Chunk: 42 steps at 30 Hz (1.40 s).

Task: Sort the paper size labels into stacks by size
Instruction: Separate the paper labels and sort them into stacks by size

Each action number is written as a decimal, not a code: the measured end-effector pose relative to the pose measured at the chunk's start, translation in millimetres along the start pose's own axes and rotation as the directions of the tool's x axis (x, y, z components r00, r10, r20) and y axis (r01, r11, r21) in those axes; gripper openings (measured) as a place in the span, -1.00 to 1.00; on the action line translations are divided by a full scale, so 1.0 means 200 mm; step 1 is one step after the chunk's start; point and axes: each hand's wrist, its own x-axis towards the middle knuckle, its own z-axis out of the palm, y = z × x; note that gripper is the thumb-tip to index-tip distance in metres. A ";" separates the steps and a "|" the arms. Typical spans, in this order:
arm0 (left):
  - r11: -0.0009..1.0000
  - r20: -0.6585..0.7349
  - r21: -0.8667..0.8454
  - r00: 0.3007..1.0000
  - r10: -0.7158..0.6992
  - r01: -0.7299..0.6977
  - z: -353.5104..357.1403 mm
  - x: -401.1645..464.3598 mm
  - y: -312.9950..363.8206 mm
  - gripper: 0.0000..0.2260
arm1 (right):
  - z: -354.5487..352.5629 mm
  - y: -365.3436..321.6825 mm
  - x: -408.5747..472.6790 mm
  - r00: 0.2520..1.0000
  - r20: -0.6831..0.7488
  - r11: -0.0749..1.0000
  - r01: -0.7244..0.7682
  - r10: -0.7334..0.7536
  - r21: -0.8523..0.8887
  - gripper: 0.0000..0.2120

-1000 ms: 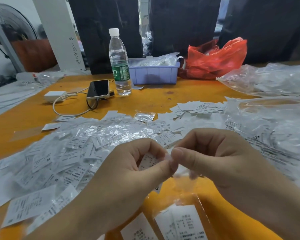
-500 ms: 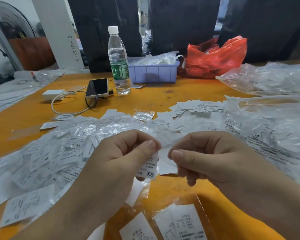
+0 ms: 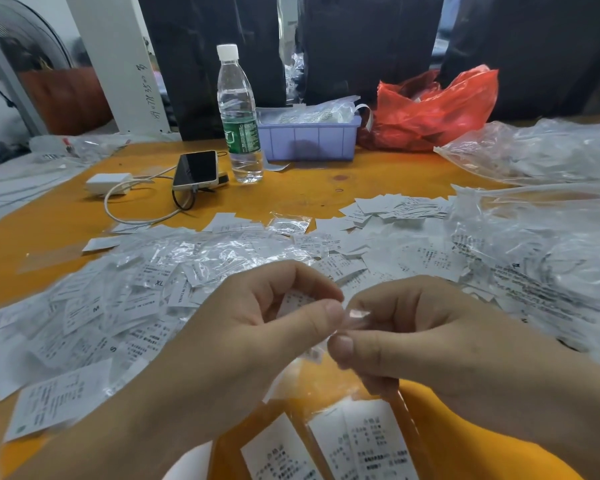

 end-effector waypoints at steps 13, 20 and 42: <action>0.982 -0.040 -0.187 0.999 -0.022 0.014 0.00 0.02 0.01 -0.95 | -0.01 0.00 0.01 0.957 -0.291 0.964 0.084 -0.007 0.254 -0.67; 0.982 0.081 -0.188 0.997 0.010 0.006 0.04 0.00 0.01 -0.90 | -0.01 0.02 0.03 0.983 -0.178 0.970 -0.007 0.052 0.244 -0.77; 0.983 -0.287 -0.175 0.958 -0.003 -0.049 0.02 0.01 0.03 -0.94 | -0.03 -0.05 0.00 0.744 -0.643 0.957 0.283 -0.182 0.057 -0.85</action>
